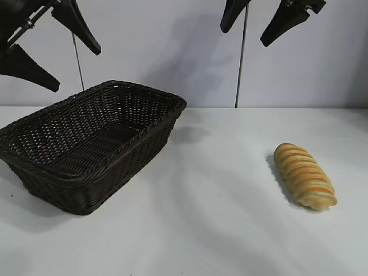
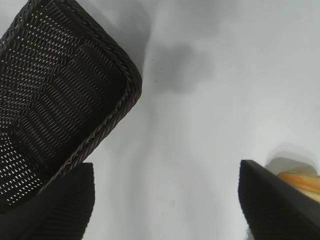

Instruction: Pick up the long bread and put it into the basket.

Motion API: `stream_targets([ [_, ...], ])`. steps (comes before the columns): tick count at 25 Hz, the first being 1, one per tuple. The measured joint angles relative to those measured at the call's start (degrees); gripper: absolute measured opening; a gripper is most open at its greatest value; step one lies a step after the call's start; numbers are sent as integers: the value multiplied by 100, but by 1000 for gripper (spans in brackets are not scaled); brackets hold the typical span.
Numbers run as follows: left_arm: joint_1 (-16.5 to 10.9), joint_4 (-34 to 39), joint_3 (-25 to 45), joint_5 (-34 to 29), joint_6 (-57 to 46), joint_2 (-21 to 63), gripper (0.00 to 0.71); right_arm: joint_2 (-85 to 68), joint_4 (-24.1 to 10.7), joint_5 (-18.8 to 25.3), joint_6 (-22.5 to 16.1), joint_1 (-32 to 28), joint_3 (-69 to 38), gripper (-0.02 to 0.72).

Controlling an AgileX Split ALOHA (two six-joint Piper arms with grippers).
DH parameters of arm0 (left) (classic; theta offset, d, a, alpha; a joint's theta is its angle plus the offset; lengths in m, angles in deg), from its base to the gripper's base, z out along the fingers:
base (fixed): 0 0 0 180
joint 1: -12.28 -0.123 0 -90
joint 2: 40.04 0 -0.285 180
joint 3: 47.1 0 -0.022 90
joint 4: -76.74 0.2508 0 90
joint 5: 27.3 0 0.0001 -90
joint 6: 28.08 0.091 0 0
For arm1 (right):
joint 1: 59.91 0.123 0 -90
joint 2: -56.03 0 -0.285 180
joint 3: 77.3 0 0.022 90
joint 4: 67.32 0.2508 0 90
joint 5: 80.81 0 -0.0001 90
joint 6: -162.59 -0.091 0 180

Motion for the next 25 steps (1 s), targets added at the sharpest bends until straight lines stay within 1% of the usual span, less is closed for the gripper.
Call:
stream_targets([
  [3, 0, -24, 0, 419, 0, 0, 562, 0, 0, 0, 0, 0, 0, 572],
  [7, 0, -43, 4, 715, 0, 0, 562, 0, 0, 0, 0, 0, 0, 572],
  [20, 0, -112, 28, 844, -233, 0, 562, 0, -30, 0, 0, 0, 0, 572],
  [25, 0, -101, 28, 660, -387, 0, 562, 0, -30, 0, 5, 0, 0, 572],
])
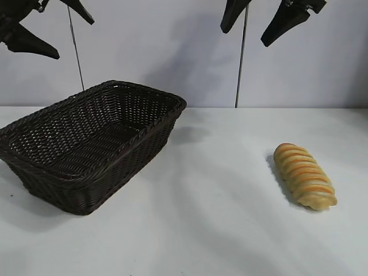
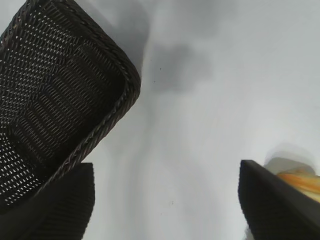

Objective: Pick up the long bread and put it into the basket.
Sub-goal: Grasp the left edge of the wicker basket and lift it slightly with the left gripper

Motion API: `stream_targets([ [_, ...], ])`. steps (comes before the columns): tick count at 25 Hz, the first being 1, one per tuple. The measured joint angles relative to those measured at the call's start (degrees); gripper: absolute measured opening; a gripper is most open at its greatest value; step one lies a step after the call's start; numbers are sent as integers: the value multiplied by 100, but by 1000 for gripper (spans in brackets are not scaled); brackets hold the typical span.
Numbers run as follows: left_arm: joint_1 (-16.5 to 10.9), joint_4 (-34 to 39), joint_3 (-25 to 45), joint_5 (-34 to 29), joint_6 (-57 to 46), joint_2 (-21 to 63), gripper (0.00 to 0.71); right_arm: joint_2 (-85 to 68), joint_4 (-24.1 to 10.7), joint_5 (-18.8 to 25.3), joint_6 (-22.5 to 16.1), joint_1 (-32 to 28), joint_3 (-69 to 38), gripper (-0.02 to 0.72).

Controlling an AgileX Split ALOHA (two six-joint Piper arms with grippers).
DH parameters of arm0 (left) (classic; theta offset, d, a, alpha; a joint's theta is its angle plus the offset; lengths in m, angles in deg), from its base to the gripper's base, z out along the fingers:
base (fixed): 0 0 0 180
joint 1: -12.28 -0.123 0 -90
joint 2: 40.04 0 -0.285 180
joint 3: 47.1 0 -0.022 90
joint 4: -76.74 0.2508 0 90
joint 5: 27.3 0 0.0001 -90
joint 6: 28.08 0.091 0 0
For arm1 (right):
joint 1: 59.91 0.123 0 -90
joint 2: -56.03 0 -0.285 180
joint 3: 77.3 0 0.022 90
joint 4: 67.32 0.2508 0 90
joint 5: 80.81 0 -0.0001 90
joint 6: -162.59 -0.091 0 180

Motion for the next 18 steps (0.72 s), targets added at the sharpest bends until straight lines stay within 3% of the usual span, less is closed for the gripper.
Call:
stream_targets([
  [3, 0, 301, -34, -274, -226, 7, 562, 0, 0, 0, 0, 0, 0, 572],
  [7, 0, 1496, -96, -863, -1026, 175, 562, 0, -13, 0, 11, 0, 0, 572],
  [11, -4, 2704, -103, -1991, -2333, 341, 562, 0, -17, 0, 11, 0, 0, 572],
  [14, -6, 2960, -103, -2794, -2694, 343, 562, 0, -17, 0, 11, 0, 0, 572],
  [18, -6, 2972, -97, -3067, -2994, 350, 562, 0, -17, 0, 11, 0, 0, 572],
])
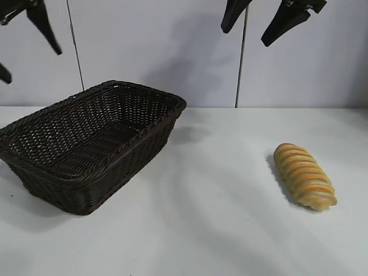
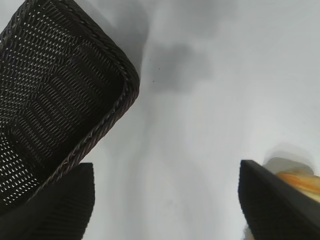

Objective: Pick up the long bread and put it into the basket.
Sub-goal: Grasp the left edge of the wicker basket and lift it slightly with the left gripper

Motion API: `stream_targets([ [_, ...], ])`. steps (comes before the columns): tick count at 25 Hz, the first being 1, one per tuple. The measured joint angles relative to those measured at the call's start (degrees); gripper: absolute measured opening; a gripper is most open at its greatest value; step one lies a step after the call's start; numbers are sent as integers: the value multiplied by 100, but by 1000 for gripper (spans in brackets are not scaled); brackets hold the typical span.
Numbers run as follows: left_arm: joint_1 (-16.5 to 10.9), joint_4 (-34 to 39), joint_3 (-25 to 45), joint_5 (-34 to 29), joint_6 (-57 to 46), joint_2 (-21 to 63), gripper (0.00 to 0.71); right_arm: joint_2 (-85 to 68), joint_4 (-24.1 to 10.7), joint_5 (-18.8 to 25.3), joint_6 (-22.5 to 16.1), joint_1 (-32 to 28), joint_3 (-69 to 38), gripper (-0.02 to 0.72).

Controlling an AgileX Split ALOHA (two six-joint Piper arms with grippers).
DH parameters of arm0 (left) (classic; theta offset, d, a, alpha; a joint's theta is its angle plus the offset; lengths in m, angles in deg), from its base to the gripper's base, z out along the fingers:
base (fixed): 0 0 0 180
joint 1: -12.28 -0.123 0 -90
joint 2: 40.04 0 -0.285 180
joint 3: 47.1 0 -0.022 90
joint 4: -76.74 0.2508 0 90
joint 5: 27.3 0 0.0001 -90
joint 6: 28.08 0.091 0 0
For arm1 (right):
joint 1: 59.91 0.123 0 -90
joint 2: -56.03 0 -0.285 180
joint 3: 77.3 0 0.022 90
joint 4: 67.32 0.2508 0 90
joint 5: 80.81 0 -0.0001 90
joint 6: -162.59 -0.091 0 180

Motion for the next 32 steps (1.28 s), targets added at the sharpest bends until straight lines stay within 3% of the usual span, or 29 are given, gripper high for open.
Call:
stream_targets([
  [5, 0, 0, 517, 158, -244, 252, 562, 0, -5, 0, 0, 0, 0, 572],
  [11, 0, -174, 1647, 1037, -588, 776, 562, 0, -23, 1, 0, 0, 0, 572],
  [18, 0, -810, 2462, 2051, -708, 790, 562, 0, -23, 1, 0, 0, 0, 572],
  [24, 0, -951, 2863, 2738, -712, 778, 562, 0, -23, 1, 0, 0, 0, 572],
  [32, 6, -1386, 2887, 3167, -484, 347, 562, 0, -23, 1, 0, 0, 0, 572],
])
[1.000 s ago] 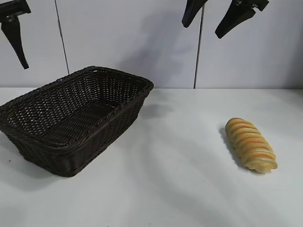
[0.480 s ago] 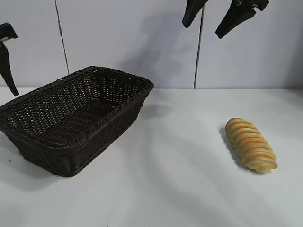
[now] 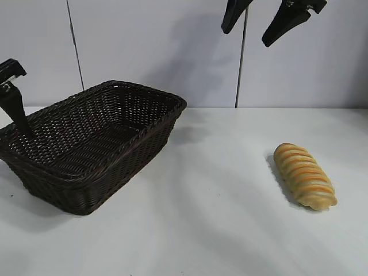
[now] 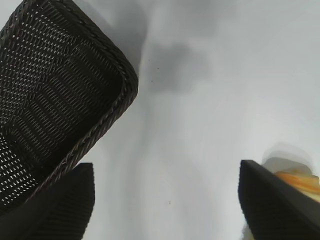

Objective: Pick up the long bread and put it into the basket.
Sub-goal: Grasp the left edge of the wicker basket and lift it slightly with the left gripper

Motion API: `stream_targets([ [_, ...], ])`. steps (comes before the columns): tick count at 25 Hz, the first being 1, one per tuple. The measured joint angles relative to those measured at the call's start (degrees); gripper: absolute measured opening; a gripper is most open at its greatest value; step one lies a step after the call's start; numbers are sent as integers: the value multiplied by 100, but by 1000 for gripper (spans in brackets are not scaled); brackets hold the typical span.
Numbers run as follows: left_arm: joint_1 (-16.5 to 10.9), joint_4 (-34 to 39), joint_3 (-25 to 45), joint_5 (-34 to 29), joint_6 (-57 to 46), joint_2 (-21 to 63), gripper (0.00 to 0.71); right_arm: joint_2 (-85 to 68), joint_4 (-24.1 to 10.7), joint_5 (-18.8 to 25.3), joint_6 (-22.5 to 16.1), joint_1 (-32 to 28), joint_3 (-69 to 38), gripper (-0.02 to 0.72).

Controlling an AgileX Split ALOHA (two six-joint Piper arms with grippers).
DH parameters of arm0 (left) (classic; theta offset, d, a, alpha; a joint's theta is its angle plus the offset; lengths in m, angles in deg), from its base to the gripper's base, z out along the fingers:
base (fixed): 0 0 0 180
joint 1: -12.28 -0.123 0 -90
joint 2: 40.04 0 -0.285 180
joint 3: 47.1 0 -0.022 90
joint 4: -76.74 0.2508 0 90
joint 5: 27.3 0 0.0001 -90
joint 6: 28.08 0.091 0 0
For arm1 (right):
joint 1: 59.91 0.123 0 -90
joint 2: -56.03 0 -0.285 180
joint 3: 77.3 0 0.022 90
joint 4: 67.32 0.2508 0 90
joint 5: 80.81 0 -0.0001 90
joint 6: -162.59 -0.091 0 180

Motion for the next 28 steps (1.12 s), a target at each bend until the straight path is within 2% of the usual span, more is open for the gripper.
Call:
stream_targets([
  [6, 0, -681, 0, 527, 726, -575, 562, 0, 0, 0, 0, 0, 0, 572],
  [11, 0, -755, 0, 723, 821, -1016, 557, 0, 0, 0, 0, 0, 0, 572],
  [13, 0, -761, 0, 723, 826, -1036, 492, 0, 0, 0, 0, 0, 0, 572],
  [18, 0, -819, 0, 775, 826, -1036, 166, 0, 0, 0, 0, 0, 0, 572],
  [19, 0, -866, -6, 781, 791, -1036, 119, 0, 0, 0, 0, 0, 0, 572],
  [28, 0, -855, -56, 652, 844, -1036, 102, 0, 0, 0, 0, 0, 0, 572],
])
